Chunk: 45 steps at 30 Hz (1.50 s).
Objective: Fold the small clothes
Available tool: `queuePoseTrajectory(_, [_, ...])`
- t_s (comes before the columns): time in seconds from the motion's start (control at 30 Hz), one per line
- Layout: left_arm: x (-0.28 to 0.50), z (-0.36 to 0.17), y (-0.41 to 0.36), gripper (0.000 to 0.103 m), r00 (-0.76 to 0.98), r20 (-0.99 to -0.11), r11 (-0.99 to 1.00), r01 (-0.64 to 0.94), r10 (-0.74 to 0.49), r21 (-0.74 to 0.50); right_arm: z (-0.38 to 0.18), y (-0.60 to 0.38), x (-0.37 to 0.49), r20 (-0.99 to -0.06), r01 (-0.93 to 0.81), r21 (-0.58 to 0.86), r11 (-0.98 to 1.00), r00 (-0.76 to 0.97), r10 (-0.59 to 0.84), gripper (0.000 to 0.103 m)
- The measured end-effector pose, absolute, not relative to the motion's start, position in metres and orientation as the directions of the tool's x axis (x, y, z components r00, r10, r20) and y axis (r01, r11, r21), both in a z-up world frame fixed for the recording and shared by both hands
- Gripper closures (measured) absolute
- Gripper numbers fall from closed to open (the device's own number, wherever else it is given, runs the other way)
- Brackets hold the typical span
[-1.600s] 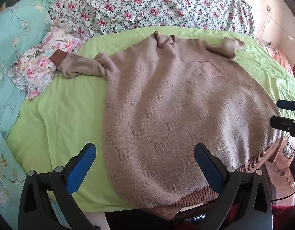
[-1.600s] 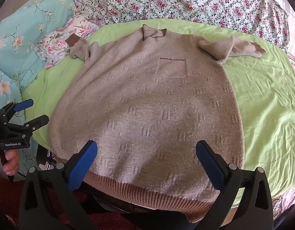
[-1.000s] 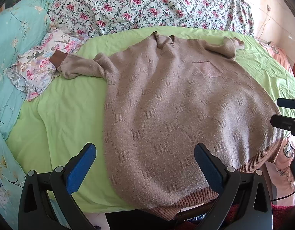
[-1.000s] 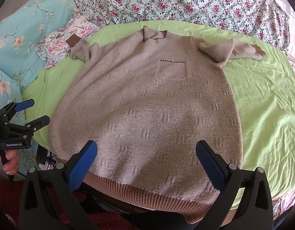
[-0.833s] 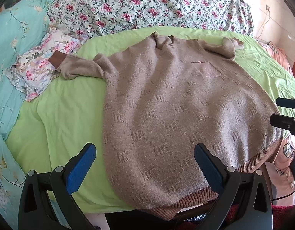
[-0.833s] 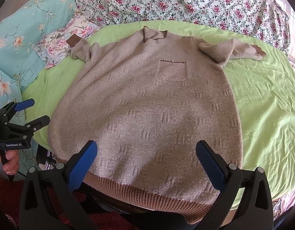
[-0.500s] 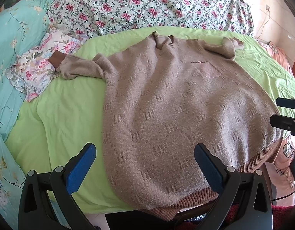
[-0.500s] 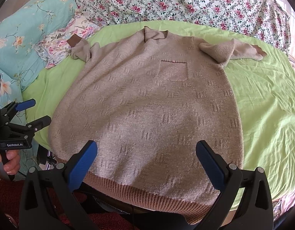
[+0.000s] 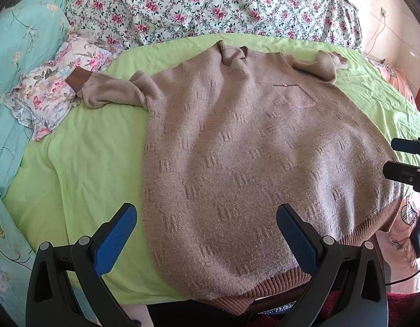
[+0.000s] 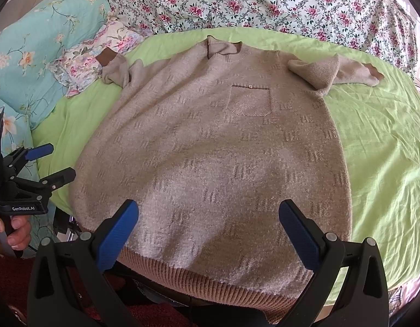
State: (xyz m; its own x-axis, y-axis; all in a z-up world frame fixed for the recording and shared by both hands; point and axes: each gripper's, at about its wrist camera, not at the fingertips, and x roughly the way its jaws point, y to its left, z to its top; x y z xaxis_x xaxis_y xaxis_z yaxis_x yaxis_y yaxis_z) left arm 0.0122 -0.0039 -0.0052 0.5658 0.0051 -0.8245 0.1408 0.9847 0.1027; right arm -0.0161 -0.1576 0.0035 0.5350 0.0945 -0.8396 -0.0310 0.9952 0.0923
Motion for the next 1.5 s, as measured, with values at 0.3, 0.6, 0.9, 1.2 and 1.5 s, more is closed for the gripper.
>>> queuePoseTrajectory(0.3, [0.023,-0.012,0.000,0.001,0.533,-0.846,0.986,0.144,-0.004,0.085,-0.003,-0.155,0.002,-0.866,-0.038,0.059,0.998,0.496,0.070,0.000])
queuePoseTrajectory(0.6, [0.045,-0.017,0.011,0.000,0.554,-0.833,0.985,0.149,-0.013,0.084,-0.005,-0.172,0.028,-0.867,-0.059,0.109,0.992,0.482,0.124,0.000])
queuePoseTrajectory(0.9, [0.089,-0.021,0.021,0.001,0.550,-0.833,0.983,0.179,-0.064,0.042,-0.002,-0.189,0.083,-0.854,-0.113,0.113,0.987,0.496,0.155,0.001])
queuePoseTrajectory(1.2, [0.206,0.002,0.040,0.001,0.602,-0.777,0.960,0.278,-0.183,-0.010,0.005,-0.244,0.203,-0.831,-0.133,0.072,0.988,0.540,0.133,0.029])
queuePoseTrajectory(1.5, [0.378,-0.005,0.051,0.001,0.529,-0.794,0.916,0.392,-0.299,-0.084,-0.027,-0.310,0.342,-0.839,-0.099,0.016,0.995,0.539,0.067,0.029])
